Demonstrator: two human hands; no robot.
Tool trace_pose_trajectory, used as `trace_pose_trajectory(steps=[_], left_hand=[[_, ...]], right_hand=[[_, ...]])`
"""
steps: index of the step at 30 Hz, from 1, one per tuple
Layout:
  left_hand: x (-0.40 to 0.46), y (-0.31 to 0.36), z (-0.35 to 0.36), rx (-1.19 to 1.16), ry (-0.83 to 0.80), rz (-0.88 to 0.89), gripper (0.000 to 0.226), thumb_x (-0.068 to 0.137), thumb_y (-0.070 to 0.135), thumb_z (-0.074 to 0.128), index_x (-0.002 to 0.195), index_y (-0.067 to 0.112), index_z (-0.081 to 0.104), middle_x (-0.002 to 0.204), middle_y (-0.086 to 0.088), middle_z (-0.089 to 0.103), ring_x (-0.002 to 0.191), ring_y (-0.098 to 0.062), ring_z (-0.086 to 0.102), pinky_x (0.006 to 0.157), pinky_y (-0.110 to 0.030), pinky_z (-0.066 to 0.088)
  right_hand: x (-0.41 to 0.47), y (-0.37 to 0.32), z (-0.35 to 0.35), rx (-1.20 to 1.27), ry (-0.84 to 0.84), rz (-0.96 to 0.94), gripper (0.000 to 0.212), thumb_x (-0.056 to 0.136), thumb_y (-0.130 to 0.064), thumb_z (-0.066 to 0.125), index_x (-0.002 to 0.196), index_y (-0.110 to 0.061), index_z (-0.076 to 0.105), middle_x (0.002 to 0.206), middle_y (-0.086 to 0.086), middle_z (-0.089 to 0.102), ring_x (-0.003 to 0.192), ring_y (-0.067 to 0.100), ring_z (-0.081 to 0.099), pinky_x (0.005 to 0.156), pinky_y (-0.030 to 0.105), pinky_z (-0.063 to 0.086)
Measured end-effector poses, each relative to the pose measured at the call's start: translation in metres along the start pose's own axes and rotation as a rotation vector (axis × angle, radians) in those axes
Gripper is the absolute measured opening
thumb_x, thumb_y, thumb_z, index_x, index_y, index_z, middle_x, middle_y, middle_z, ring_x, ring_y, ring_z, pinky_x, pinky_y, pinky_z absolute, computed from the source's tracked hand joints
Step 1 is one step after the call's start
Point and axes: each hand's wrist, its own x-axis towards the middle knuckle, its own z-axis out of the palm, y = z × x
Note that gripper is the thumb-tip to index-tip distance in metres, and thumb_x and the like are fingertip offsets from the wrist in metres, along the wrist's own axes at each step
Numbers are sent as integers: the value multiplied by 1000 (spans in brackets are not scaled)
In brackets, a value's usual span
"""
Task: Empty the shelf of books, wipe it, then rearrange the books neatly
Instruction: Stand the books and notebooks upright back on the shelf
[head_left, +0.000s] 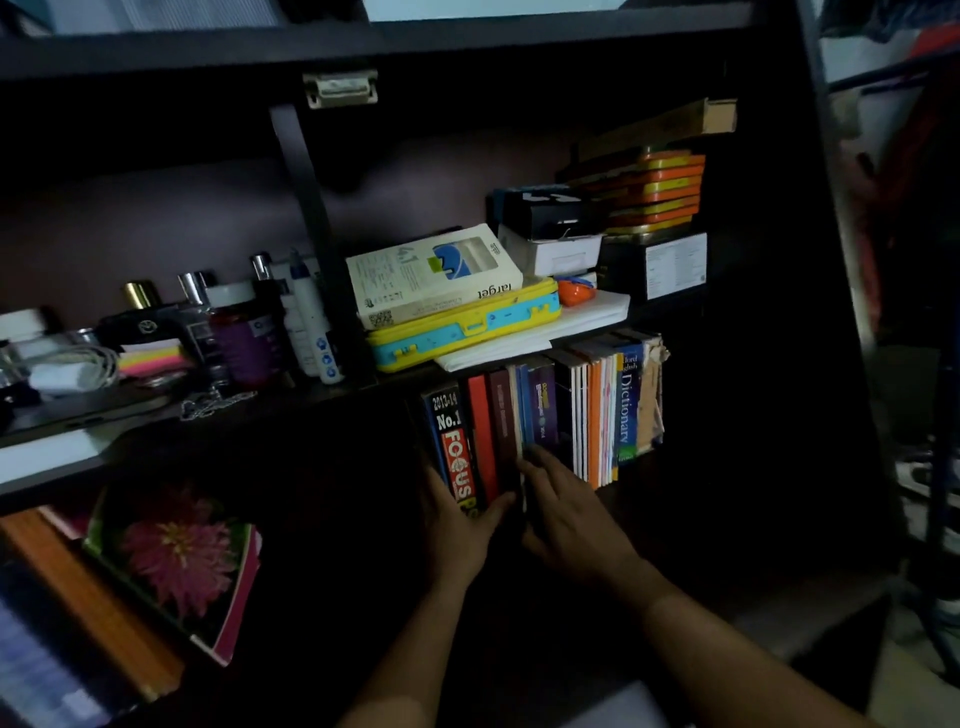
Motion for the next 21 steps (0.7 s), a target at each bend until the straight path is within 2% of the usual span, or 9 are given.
trace_pose_trajectory(steps=[3,5,7,11,13,15,18,21], left_hand=[[-16,3,-13,-54,-41,-19,119,78,34,86,161,28,0,165,-6,22,146,-26,34,113,-34,32],[-34,6,-24,-81,-72,0,115,80,35,83,160,38,1,164,-3,27,144,-23,38,117,-40,35],[-54,10,-31,-108,-133,-9,109,82,33,81,159,39,4,162,2,30,144,-21,40,117,-46,37],[-114,44,-35,-206,-312,-51,88,89,17,77,157,28,22,148,-5,48,124,-22,58,102,-36,50],[-145,69,-30,-173,-406,-20,79,88,23,78,152,31,33,137,-3,58,110,-14,66,90,-27,55],[-176,93,-20,-133,-523,28,72,86,34,78,147,36,40,128,5,64,105,-7,66,84,-22,55],[-216,128,-3,-62,-683,107,65,87,44,75,144,36,45,125,8,65,110,-9,63,93,-32,55],[-255,156,19,-13,-794,167,56,90,47,70,140,32,51,124,6,63,112,-13,61,93,-32,52]], right_hand=[[-20,-14,-15,57,-48,26,76,87,-38,52,155,-15,27,162,15,23,150,29,24,120,39,28],[-39,-26,-30,149,-74,77,75,90,-36,55,156,-21,25,164,8,17,152,23,19,122,38,27],[-61,-36,-47,254,-67,166,74,89,-34,62,154,-24,29,160,1,21,147,19,27,119,37,35],[-113,-57,-94,329,-10,302,68,86,-29,67,147,-21,38,146,0,35,134,21,41,113,32,37],[-142,-63,-123,330,-12,358,64,86,-28,68,143,-22,40,141,-3,37,131,18,42,110,31,38],[-172,-64,-152,311,-15,398,63,86,-29,68,142,-23,41,139,-4,38,129,18,43,107,31,40],[-209,-58,-195,258,-71,454,64,82,-35,62,141,-23,42,136,-2,39,127,22,45,104,34,41],[-248,-44,-241,200,-123,513,67,72,-48,52,134,-24,44,127,-1,44,120,25,49,103,43,44]])
